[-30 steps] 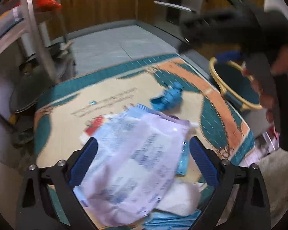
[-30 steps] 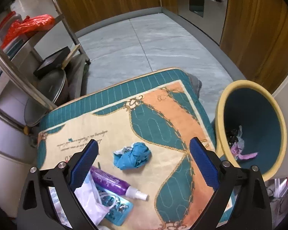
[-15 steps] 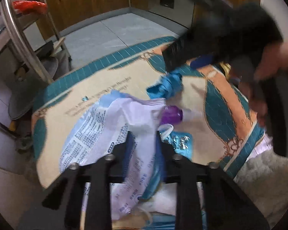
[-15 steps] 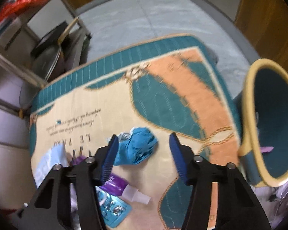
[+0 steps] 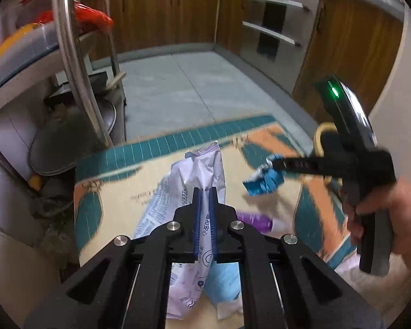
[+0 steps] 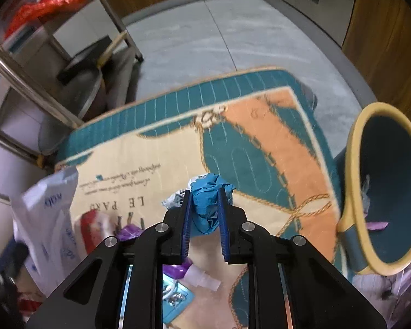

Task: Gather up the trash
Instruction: 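Carry the blue cloth and wipes pack over the teal bin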

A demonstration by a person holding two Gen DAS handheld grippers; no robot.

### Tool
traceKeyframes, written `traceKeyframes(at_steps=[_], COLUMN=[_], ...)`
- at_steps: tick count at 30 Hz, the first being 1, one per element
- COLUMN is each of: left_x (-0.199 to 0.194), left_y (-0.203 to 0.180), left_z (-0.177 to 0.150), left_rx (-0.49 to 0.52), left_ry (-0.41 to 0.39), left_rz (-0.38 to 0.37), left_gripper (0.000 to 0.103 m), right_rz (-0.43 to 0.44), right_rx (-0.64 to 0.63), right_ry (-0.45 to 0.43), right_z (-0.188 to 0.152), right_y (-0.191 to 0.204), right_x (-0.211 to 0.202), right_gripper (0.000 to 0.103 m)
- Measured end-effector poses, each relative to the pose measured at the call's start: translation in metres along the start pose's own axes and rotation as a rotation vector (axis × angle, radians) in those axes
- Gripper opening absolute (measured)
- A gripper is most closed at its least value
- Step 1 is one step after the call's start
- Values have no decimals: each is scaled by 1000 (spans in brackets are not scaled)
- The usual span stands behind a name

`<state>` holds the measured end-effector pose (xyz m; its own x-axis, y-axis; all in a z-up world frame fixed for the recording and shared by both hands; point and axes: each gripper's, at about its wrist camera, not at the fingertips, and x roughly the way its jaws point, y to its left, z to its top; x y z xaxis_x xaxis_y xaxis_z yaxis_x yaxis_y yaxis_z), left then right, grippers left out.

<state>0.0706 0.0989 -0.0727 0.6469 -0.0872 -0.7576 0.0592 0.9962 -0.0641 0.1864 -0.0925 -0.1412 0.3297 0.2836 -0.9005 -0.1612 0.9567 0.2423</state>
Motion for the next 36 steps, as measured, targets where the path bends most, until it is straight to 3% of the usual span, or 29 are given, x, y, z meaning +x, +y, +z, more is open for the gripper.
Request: traceKeyframes(at_steps=[7, 13, 18, 24, 28, 36], left_x=[-18, -38, -56, -55, -41, -14], left_y=[11, -6, -25, -69, -111, -199], left_z=[29, 49, 62, 73, 78, 82], left_rx=[-75, -53, -40, 20, 56, 171], left_ry=[-99, -184, -261, -282, -271, -252], left_rz=[-8, -24, -56, -129, -218, -331], left_gripper=[4, 4, 3, 3, 3, 3], right_rz=[8, 44, 1, 9, -87, -175], right_rx=[-12, -25, -54, 96, 91, 152], right_ry=[-131, -234, -322, -328, -336, -290], right_z=[8, 12, 18, 12, 11, 1], right_y=[-10, -30, -63, -129, -150, -210], right_x=[-56, -120, -171, -177, -174, -161], right_gripper=[19, 19, 19, 19, 19, 19])
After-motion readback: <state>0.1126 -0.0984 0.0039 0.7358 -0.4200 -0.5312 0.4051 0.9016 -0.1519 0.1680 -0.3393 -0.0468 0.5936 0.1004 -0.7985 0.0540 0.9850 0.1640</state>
